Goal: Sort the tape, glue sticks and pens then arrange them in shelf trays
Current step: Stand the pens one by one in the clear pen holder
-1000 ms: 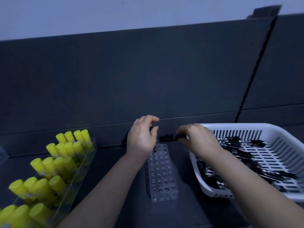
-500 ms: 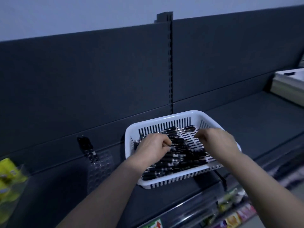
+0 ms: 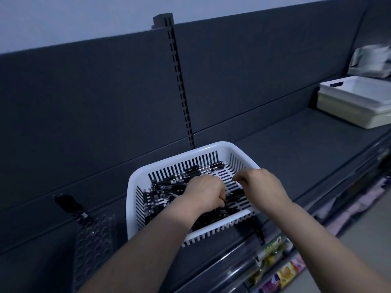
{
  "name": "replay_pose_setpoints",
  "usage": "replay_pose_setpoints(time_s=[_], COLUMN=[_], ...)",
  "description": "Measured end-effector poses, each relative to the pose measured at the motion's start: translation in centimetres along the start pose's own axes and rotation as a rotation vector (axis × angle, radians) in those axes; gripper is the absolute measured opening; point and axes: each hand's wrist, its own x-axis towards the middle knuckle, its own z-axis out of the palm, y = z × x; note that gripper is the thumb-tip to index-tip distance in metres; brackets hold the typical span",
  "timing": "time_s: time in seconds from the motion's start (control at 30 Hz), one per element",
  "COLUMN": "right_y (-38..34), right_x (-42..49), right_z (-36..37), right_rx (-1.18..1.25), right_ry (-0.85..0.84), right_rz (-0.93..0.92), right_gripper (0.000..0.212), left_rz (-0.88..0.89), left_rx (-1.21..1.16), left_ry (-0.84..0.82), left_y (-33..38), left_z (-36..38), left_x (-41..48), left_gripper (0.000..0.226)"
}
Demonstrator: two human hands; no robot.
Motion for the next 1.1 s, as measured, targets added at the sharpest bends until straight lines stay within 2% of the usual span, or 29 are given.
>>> replay_pose_setpoints(time_s=[0.1, 0.23, 0.4, 0.7, 0.9, 1.0, 1.1], right_y=[-0.1, -1.2, -2.3, -2.0, -5.3, -9.0, -12.8], right_x=[0.6, 1.7, 2.7, 2.6, 2.2, 2.2, 2.2], right_z=[-0.1, 0.1, 0.8, 0.9, -3.9, -5.4, -5.8], right_rx=[-0.040, -0.212, -0.349, -0.294, 0.112, 0.202, 0.251], right_ry=[-0.056, -0.276, -0.379, -0.339, -0.166, -0.043, 0.012], right_rz=[-0.024, -0.040, -0.059, -0.111, -0.230, -0.361, -0.441], right_gripper=[0.033, 0.026, 0.020, 0.017, 0.016, 0.012, 0.009], left_rz=[-0.106, -0.288, -0.356, -0.386, -0.402, -0.401, -0.463], left_rx=[-0.208, -0.538, -0.763, -0.827, -0.871, -0.823, -0.782], left_ry=[0.201, 0.511, 0.589, 0.674, 0.879, 0.958, 1.041], left_y=[-1.6, -4.1, -5.2, -6.2, -7.7, -8.7, -10.5], left_z=[-1.1, -2.2, -2.2, -2.6, -4.2, -4.7, -5.3], left_x=[-1.1, -2.1, -3.0, -4.5, -6.0, -7.9, -10.5], left_gripper=[0.011, 0.011, 0.009, 0.013, 0.013, 0.014, 0.011])
